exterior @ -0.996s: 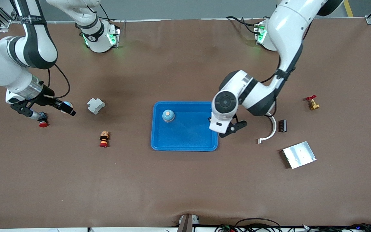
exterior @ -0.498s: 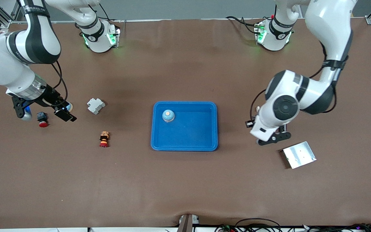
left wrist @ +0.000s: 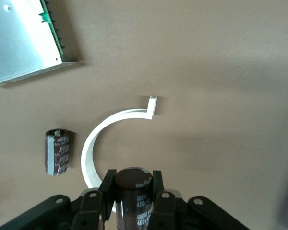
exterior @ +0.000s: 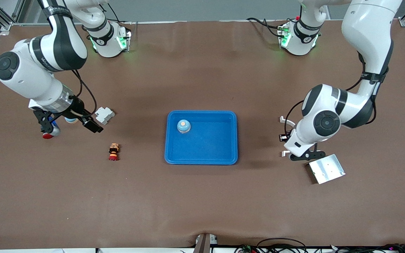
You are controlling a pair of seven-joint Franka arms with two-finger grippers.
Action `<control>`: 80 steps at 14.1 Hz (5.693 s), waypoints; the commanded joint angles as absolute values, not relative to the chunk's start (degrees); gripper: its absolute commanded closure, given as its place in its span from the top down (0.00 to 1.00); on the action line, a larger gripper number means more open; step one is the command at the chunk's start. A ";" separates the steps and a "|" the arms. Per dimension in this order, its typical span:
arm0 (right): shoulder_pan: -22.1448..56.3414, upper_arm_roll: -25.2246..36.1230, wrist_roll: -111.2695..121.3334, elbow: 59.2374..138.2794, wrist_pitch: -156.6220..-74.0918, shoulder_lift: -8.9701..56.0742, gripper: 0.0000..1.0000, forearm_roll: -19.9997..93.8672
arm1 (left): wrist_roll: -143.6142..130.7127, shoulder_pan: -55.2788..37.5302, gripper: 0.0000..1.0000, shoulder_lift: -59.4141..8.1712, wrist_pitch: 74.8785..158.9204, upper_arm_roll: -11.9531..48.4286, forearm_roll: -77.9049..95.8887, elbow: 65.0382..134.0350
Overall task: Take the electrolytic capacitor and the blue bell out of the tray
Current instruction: 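Place the capacitor beside the arc while the right gripper returns to tray, then grasp the second bell with the right gripper while the left gripper withdraws, then lift the second bell out of the tray with the right gripper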
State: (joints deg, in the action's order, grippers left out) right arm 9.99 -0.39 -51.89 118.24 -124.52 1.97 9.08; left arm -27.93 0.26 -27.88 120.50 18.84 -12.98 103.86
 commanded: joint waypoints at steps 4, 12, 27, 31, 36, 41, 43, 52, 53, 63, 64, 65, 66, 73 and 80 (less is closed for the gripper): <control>15.72 0.09 -57.56 115.14 -125.76 5.35 1.00 7.82 | -27.33 0.44 0.00 -31.28 125.95 19.25 -15.56 106.08; 27.24 0.00 -74.95 107.41 -129.20 16.95 1.00 3.25 | -28.39 -0.44 0.00 -34.10 127.88 19.16 -16.17 105.65; 36.83 0.09 -88.86 105.03 -144.67 34.19 1.00 3.25 | -28.56 -0.53 0.49 -36.74 128.93 19.07 -18.28 104.50; 37.62 0.09 -90.17 104.85 -144.76 34.98 1.00 3.87 | -28.56 -0.53 1.00 -36.65 128.94 19.16 -18.37 104.50; 38.76 0.09 -91.84 104.07 -144.76 36.03 1.00 3.96 | -31.90 -0.44 1.00 -34.55 127.89 19.42 -18.19 104.68; 39.81 0.09 -92.02 103.54 -144.32 36.91 1.00 3.96 | -31.29 0.70 1.00 -27.88 118.94 21.27 -17.05 104.68; 40.08 0.09 -92.02 103.54 -144.32 37.26 1.00 4.04 | -29.72 2.45 1.00 -23.93 114.89 21.36 -12.77 104.76; 40.43 0.00 -92.20 102.75 -144.14 37.53 1.00 5.62 | -1.34 19.58 1.00 -4.85 105.12 21.36 -2.47 109.86; 40.43 0.00 -92.72 102.74 -144.23 37.53 1.00 5.62 | -0.01 20.64 1.00 -3.09 105.12 21.36 -2.20 110.47; 41.13 0.00 -94.75 100.99 -144.14 38.76 1.00 5.62 | -1.92 21.53 1.00 7.91 101.18 21.36 2.37 108.92; 41.31 0.09 -94.66 100.99 -144.14 38.76 1.00 5.62 | -3.41 21.53 1.00 7.21 99.86 21.36 2.72 105.76; 41.31 0.09 -94.31 100.99 -144.14 38.85 1.00 5.54 | -4.12 21.53 1.00 6.34 98.97 21.27 2.72 103.04; 41.31 0.09 -94.13 100.99 -144.05 38.85 1.00 5.36 | -4.22 21.53 1.00 5.37 98.62 21.36 2.72 100.92; 41.75 0.09 -91.85 101.07 -144.05 39.20 0.62 4.57 | -4.13 20.83 1.00 2.64 98.44 21.36 2.72 97.65; 41.75 0.09 -91.76 100.99 -144.05 39.11 0.00 4.57 | -6.40 19.95 1.00 0.18 98.44 22.06 2.46 95.71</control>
State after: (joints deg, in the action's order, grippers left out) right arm 40.98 -0.44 -92.20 101.80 -143.72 37.87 4.74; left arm -4.31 20.55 0.96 99.83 21.47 1.52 97.43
